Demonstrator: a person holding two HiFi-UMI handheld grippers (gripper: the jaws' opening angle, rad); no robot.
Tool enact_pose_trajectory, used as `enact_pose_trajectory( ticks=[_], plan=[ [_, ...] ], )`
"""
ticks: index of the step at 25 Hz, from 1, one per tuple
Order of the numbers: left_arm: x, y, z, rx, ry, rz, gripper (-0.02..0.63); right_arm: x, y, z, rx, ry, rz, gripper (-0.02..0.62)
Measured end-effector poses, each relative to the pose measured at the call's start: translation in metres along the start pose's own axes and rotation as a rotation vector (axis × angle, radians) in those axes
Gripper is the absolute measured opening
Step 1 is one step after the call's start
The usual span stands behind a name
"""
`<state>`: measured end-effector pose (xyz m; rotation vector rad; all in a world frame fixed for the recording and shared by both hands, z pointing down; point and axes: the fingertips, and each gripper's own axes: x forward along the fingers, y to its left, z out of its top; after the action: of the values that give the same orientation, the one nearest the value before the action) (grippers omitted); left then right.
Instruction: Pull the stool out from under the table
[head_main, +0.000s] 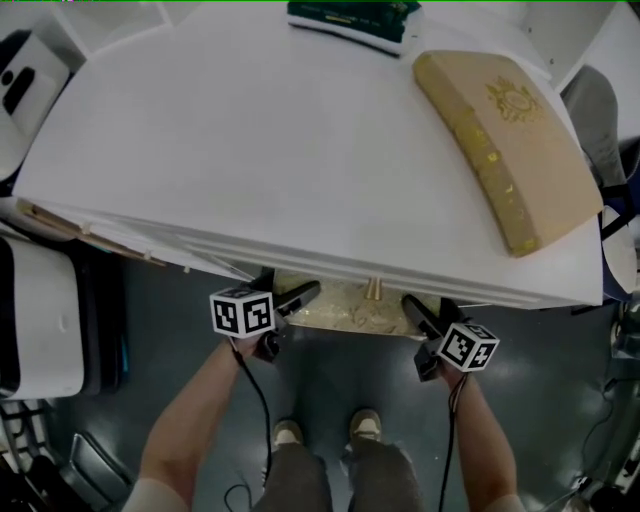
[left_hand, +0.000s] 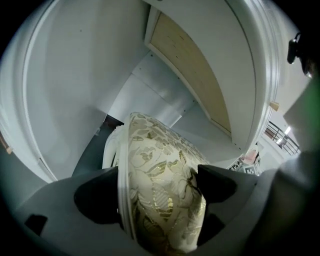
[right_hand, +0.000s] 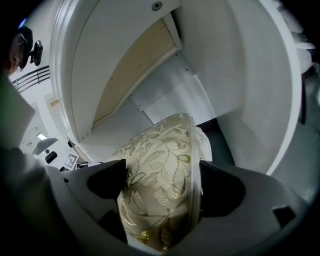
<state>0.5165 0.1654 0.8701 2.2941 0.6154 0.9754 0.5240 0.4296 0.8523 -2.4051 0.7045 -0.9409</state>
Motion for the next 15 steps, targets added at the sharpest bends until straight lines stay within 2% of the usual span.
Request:
enact_pose_trajectory(
  ticks=[10,15],
  plan=[
    [-0.089,-0.002,-0.049,-0.141,-0.025,0.077,0.489,-0.023,0.06,-0.037,-0.034,0.135,0.053,0.457],
    [-0.143,0.005,-0.078,-0.173,-0.038,0.131,0.489,-0.03,0.094,-0.072,-0.035,0.202,0.084,0.457]
  ],
)
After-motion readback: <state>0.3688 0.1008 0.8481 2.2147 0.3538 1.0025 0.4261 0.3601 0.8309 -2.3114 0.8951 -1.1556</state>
